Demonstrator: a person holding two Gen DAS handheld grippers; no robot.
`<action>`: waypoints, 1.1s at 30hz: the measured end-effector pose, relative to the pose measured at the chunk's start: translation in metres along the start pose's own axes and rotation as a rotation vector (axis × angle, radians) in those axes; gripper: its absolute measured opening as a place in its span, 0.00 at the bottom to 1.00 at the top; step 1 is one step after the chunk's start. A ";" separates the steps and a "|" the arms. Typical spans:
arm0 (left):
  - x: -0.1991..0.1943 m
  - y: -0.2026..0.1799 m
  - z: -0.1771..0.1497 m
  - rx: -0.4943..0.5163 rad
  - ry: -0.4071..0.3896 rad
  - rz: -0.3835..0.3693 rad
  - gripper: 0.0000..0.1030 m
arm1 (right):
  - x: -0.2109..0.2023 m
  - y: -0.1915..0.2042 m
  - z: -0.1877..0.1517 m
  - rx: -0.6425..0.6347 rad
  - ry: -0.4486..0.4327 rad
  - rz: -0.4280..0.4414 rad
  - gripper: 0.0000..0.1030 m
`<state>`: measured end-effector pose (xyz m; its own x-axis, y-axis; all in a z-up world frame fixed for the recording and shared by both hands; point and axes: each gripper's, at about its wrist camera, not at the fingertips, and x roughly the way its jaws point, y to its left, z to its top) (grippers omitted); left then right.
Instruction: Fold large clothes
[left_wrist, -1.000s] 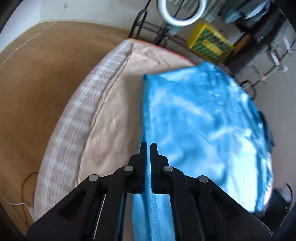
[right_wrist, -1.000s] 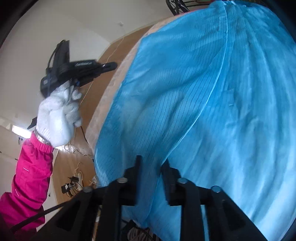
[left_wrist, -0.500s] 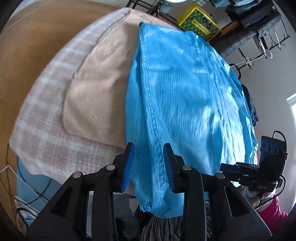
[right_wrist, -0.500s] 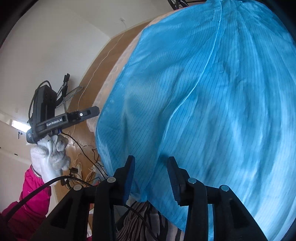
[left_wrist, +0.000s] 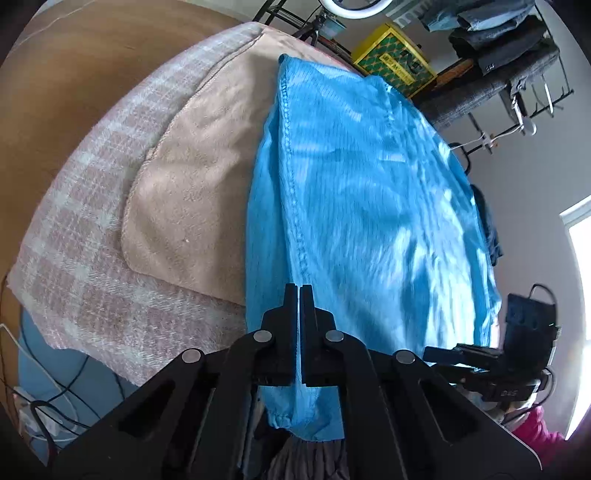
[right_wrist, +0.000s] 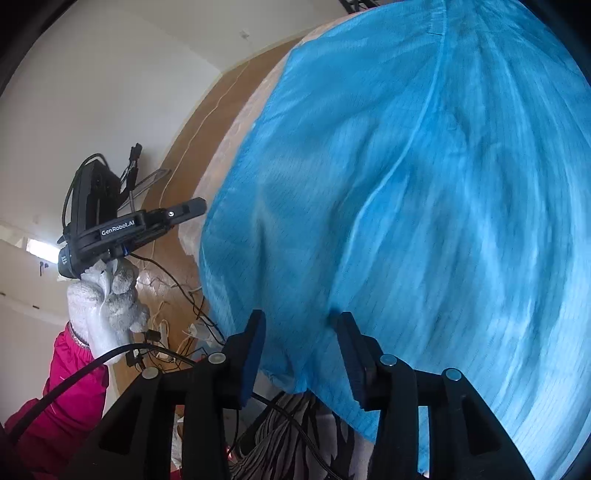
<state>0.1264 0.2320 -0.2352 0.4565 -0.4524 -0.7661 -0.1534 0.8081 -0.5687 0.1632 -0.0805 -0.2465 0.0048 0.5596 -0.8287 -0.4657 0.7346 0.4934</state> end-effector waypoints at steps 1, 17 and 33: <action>-0.001 -0.001 0.001 0.003 -0.008 0.010 0.00 | 0.000 -0.003 -0.001 0.010 -0.003 0.000 0.44; 0.006 -0.002 -0.003 -0.018 0.014 0.025 0.00 | 0.004 -0.004 -0.007 0.041 -0.004 0.048 0.00; 0.021 0.004 0.013 0.057 0.019 0.143 0.00 | 0.008 0.023 0.016 -0.108 0.027 0.019 0.10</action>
<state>0.1469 0.2302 -0.2495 0.4164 -0.3377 -0.8441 -0.1651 0.8849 -0.4355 0.1663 -0.0526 -0.2376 -0.0281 0.5612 -0.8272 -0.5583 0.6776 0.4787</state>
